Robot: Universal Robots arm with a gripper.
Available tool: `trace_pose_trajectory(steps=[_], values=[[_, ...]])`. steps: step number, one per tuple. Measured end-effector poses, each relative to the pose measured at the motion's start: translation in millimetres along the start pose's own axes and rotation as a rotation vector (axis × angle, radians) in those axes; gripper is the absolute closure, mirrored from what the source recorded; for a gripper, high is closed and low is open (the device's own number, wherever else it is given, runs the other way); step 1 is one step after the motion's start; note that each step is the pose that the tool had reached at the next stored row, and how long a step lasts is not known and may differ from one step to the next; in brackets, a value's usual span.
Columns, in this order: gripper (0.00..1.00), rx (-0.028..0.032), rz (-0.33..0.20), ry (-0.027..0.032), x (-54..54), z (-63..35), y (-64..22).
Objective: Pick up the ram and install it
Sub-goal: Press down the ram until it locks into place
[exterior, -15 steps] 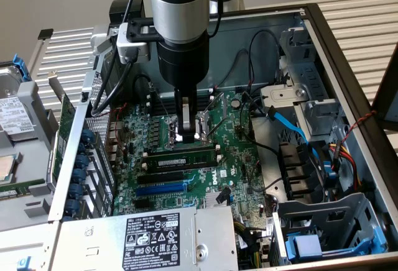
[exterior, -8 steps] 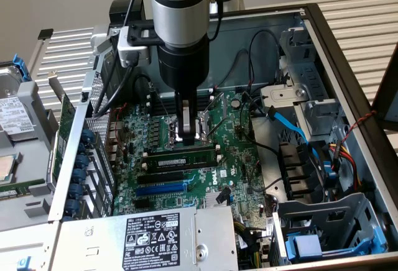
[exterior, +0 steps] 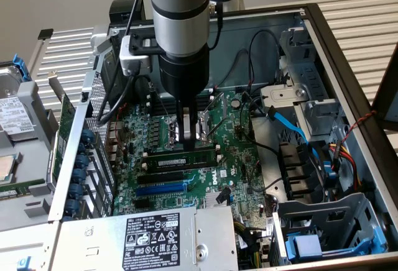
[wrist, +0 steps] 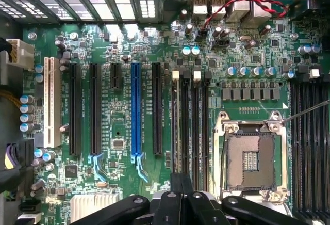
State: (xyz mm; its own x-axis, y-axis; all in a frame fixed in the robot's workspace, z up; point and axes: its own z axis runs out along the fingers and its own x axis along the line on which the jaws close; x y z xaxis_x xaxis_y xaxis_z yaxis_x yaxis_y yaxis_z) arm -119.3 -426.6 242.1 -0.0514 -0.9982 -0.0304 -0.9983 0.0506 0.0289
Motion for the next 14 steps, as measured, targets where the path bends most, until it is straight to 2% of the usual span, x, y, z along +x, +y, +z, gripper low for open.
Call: trace_pose_trajectory(steps=[11, 14], values=[[0.89, 0.0002, 0.0, 0.0013, 0.7, 17.9, -0.3], [0.89, 0.0004, 0.0, 0.0009, 0.5, 18.5, -0.4]])
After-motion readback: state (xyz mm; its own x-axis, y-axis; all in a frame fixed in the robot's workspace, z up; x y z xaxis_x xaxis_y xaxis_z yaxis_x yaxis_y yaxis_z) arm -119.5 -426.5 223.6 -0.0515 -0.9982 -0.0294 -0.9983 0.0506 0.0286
